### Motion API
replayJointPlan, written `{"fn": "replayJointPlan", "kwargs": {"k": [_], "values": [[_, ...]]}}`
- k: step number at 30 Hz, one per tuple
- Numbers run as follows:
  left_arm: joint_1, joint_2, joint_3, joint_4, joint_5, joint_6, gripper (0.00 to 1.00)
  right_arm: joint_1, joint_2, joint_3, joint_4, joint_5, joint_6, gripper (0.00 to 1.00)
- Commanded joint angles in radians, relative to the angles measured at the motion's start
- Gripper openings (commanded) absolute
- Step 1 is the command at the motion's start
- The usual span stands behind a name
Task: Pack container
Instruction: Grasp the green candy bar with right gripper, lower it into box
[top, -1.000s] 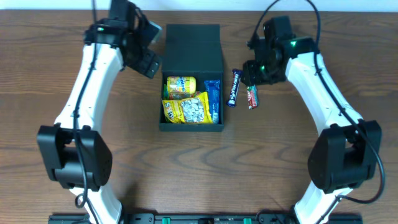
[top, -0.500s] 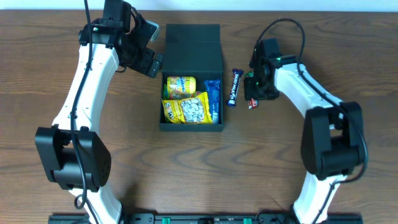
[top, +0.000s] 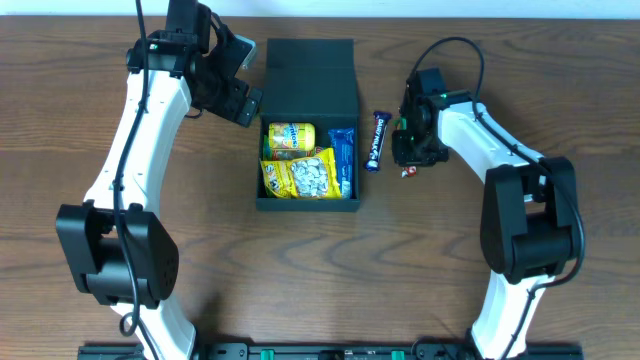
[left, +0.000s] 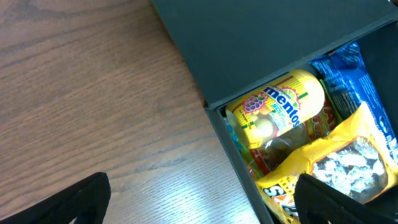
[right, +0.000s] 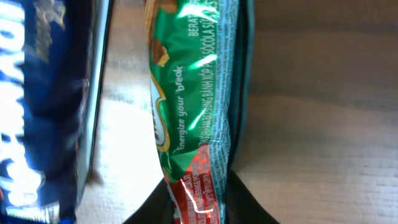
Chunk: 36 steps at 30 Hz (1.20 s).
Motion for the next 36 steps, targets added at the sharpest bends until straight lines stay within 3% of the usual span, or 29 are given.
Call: {"fn": "replayJointPlan", "kwargs": {"k": [1,5,11,21,30,32,33,34,36], "values": [[0.001,-0.022,0.009,-0.004,0.011,-0.011,0.95,-0.001,0.001,0.092,-0.068,-0.005,0.002,0.16],[0.002,-0.022,0.009,-0.008,0.01,-0.011,0.95,0.011,0.0,0.285,-0.236,-0.005,0.002,0.1],[0.002,-0.022,0.009,-0.011,0.01,-0.011,0.95,0.094,0.0,0.503,-0.43,-0.044,0.034,0.09],[0.003,-0.022,0.009,-0.011,-0.005,-0.011,0.95,0.301,0.001,0.418,-0.433,-0.101,0.213,0.05],[0.003,-0.022,0.009,-0.011,-0.004,-0.014,0.95,0.371,0.001,0.348,-0.372,0.045,0.384,0.04],[0.003,-0.022,0.009,-0.011,-0.004,-0.014,0.95,0.373,0.001,0.347,-0.365,0.068,0.384,0.11],[0.003,-0.022,0.009,-0.01,-0.004,-0.014,0.95,0.373,0.001,0.346,-0.366,0.071,0.384,0.25],[0.003,-0.022,0.009,-0.01,-0.004,-0.014,0.95,0.373,0.001,0.346,-0.367,0.072,0.384,0.45],[0.003,-0.022,0.009,-0.01,-0.004,-0.014,0.95,0.373,0.001,0.346,-0.367,0.078,0.383,0.67]]}}
